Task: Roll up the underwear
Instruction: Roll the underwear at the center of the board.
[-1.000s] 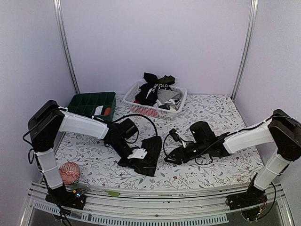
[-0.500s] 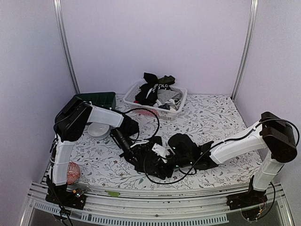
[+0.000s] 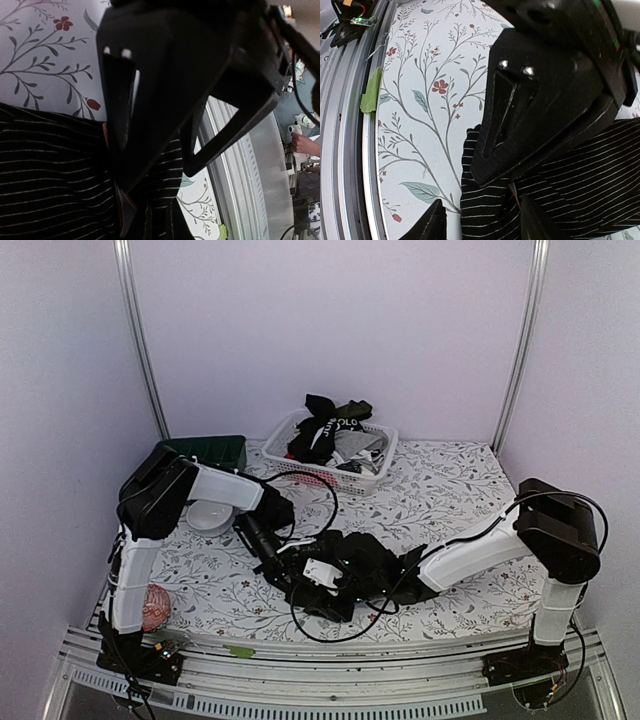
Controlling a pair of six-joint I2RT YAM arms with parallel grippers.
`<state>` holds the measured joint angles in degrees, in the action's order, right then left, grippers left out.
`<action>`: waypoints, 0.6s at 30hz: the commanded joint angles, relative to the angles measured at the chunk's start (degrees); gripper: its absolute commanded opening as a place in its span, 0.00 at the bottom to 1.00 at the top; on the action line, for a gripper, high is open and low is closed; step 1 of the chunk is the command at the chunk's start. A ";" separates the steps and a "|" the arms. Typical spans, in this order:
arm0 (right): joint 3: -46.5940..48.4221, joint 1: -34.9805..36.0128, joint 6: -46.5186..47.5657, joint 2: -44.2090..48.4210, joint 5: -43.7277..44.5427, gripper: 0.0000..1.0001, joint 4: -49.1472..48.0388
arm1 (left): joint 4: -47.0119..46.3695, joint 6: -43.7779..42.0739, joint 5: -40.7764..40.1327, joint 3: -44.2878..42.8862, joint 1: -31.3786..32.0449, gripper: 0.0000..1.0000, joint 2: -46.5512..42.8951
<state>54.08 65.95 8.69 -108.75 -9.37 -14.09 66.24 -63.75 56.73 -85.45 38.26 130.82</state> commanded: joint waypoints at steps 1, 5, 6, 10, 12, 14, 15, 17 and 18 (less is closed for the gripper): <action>-0.03 0.36 0.40 -1.64 -1.00 0.38 0.11 | -0.32 1.58 -6.93 1.61 -0.81 0.00 2.33; -0.47 0.36 -1.24 -0.69 -1.54 0.00 0.16 | -0.41 1.82 -6.45 1.69 -1.74 0.05 1.19; -0.70 0.26 -2.19 -0.37 -2.21 0.00 0.15 | -0.56 2.08 -6.20 1.55 -2.20 0.09 0.36; -2.40 -1.65 -8.73 0.41 -8.89 0.00 0.08 | -5.03 6.40 -1.51 1.80 -6.34 0.38 -6.58; -3.09 -3.62 -13.36 0.18 -13.09 0.00 -0.07 | -10.97 9.77 0.60 4.19 -8.88 0.46 -12.41; -3.00 -5.37 -17.90 -0.82 -17.93 0.00 -0.18 | -21.51 13.99 0.59 8.70 -10.70 0.50 -20.46; -2.68 -6.27 -19.96 -1.52 -20.33 0.00 -0.16 | -26.11 16.27 -0.34 11.55 -11.29 0.52 -24.48; -2.32 -8.27 -24.29 -2.87 -25.30 0.00 -0.98 | -34.51 19.08 -2.26 18.02 -11.99 0.54 -31.64; -2.27 -9.23 -26.44 -3.46 -27.62 0.00 -1.53 | -38.43 20.63 -3.53 22.50 -12.06 0.54 -35.12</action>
<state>52.45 59.99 -6.37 -109.62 -24.47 -16.25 47.11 -51.24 55.51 -72.73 26.76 107.98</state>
